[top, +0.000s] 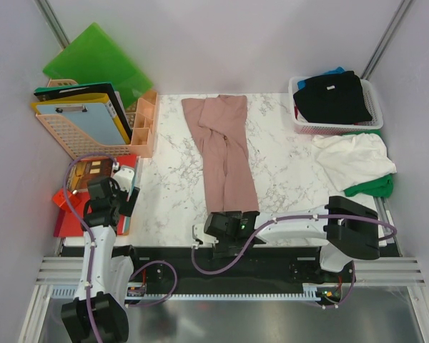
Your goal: Fold and stack the t-shirts
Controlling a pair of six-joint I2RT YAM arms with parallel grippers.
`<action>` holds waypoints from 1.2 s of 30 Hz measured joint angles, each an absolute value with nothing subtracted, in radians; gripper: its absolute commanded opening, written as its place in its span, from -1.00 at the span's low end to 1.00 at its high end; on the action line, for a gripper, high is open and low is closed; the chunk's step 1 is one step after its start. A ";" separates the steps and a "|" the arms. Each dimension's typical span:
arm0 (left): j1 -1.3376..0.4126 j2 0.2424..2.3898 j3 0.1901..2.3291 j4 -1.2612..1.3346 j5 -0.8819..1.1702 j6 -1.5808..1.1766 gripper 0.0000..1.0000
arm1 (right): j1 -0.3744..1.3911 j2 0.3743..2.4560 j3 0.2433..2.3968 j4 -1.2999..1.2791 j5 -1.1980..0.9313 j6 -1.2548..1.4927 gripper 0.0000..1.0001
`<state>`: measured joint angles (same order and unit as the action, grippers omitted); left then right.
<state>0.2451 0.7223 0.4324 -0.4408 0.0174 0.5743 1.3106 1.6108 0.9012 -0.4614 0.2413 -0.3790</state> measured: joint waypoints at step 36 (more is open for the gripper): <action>0.245 0.768 0.429 -0.439 0.027 0.574 0.82 | 1.282 1.551 0.954 -0.468 0.415 -0.369 0.96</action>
<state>0.2451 0.7685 0.4286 -0.4389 0.0265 0.5739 1.2816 1.5513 0.9539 -0.4683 0.4149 -0.3695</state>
